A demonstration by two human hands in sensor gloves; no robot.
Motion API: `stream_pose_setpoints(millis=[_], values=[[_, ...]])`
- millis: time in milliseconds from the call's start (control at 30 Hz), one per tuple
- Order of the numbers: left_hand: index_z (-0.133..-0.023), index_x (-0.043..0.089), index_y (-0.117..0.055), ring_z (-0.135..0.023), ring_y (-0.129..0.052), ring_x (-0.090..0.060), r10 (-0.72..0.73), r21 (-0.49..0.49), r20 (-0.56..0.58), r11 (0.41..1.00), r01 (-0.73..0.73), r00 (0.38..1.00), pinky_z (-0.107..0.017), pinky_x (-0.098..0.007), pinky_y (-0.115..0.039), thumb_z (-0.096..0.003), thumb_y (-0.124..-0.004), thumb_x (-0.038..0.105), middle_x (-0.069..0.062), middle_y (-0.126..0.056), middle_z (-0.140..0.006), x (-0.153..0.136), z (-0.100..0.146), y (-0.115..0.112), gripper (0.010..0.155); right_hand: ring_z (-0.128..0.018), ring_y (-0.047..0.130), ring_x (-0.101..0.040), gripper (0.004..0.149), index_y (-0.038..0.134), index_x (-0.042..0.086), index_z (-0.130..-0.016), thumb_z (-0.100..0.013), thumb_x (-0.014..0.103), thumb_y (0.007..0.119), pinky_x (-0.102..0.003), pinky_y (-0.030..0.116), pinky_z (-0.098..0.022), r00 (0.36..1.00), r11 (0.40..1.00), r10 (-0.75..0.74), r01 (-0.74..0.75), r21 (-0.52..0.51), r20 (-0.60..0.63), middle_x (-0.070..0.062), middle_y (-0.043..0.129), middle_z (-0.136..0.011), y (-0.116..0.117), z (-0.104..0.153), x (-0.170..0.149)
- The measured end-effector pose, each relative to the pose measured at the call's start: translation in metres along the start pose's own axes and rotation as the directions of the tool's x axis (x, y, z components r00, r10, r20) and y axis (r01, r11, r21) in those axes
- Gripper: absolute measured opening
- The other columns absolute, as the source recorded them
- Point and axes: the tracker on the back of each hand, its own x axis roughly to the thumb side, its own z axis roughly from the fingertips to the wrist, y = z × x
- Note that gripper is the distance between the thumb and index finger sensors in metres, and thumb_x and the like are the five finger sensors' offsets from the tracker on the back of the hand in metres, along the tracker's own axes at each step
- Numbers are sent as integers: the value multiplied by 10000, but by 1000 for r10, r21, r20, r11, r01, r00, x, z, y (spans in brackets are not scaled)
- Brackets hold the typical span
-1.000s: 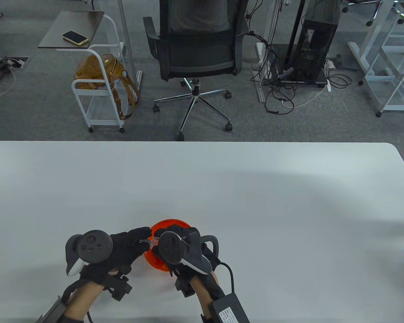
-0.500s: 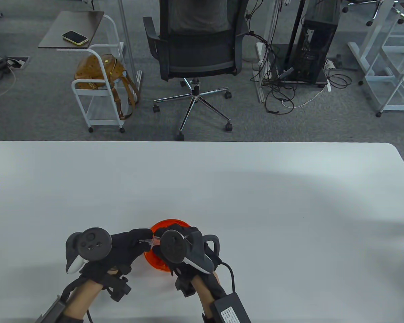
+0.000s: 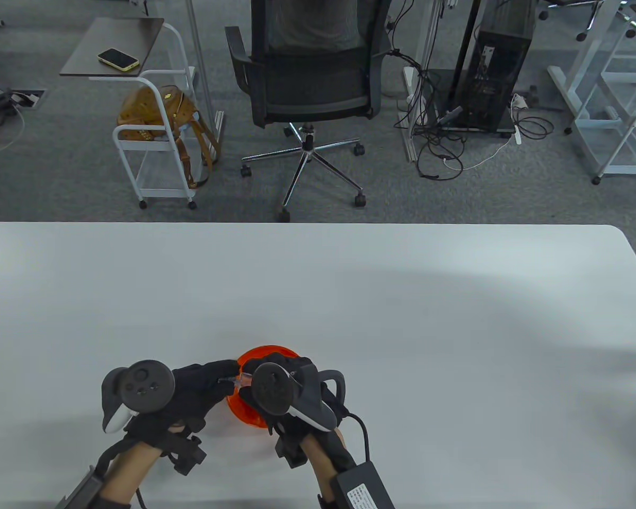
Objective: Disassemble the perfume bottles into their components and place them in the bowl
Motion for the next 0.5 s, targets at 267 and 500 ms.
stream_pose_setpoints(millis=[267,500], values=[[-898,200,-924,-639,-1086,-318,-43,35,-22,998,44,999,-550,-574,-782,-435,-809,425,-80,-1146,-695,-1,3,2,528,-586,1036,-95,552,809,297,-818,-313,518,838,-518,776,-631,1000,1000,-6,6,8,4,58,931,-803,2,1,3],[-919,204,-888,-650,-1091,-302,-20,3,-11,1000,20,1000,-552,-562,-787,-448,-815,395,-76,-1149,-701,1,1,2,514,-583,1038,-94,550,814,299,-815,-312,522,836,-515,780,-629,1000,1000,-7,7,4,9,60,933,-801,-1,1,1]])
